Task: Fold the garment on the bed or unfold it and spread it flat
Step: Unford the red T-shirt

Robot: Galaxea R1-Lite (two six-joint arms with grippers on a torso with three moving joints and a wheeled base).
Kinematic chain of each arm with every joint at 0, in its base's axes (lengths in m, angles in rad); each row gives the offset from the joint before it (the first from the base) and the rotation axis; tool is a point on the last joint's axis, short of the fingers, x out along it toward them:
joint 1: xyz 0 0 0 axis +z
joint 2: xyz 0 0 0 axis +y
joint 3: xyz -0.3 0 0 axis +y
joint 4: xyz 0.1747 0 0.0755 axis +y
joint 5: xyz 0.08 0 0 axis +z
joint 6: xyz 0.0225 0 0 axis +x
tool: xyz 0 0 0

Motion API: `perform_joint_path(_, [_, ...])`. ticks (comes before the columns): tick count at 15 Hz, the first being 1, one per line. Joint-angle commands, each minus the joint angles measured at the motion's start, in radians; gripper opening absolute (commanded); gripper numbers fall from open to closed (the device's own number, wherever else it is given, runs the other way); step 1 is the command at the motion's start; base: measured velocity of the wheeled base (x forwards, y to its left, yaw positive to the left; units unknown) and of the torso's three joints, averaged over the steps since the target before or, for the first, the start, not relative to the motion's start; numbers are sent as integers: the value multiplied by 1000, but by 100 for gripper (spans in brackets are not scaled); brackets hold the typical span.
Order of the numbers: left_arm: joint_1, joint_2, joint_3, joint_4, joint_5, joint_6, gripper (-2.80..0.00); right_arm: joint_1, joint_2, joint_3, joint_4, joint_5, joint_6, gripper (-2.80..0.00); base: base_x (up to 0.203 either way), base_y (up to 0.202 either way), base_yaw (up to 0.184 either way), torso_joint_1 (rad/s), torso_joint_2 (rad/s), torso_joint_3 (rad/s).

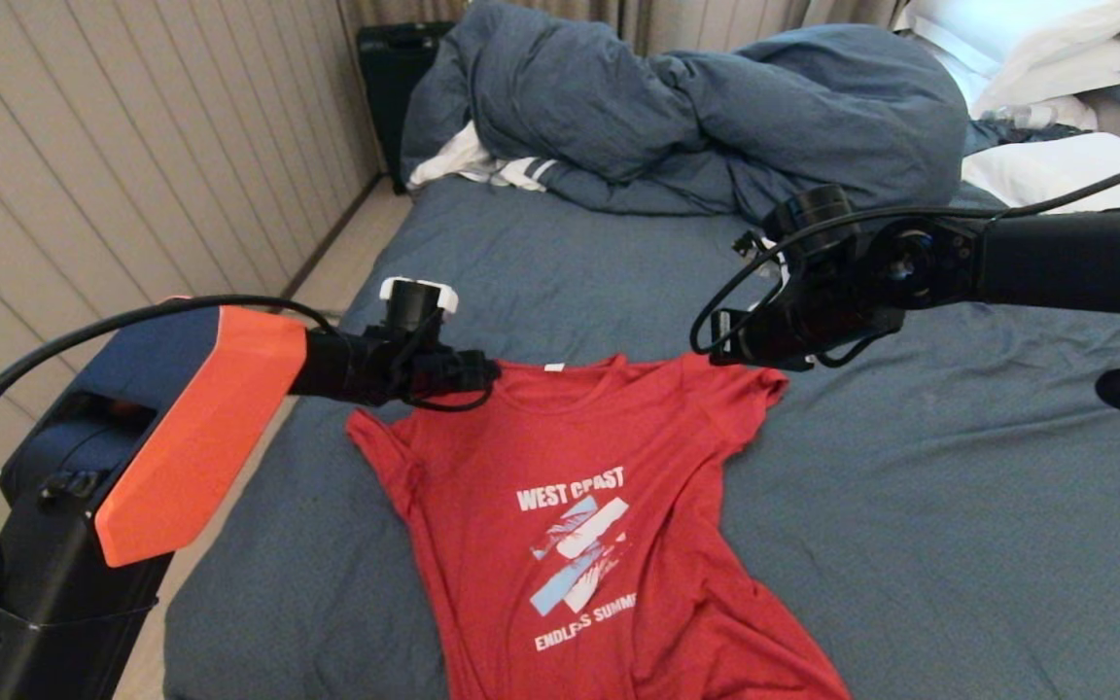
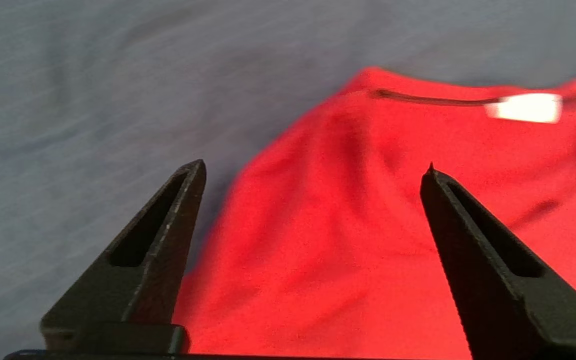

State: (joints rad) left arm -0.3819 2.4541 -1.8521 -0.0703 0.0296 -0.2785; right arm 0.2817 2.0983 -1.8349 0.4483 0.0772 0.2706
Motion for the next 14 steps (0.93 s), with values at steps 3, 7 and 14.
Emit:
perform_joint_path(3, [-2,51,15,-62,122,0,0,-3,6,-2,2,1,1,-280,0,0,0,0,0,0])
perform_joint_path(7, [-8,54,50,-88,146,2,0,-3,5,-1,-7,-1,1,-280,0,0,0,0,0,0])
perform_joint_path(14, [-8,24,51,-86,147,-5,-280,-3,6,-6,-13,-1,0,-280,0,0,0,0,0,0])
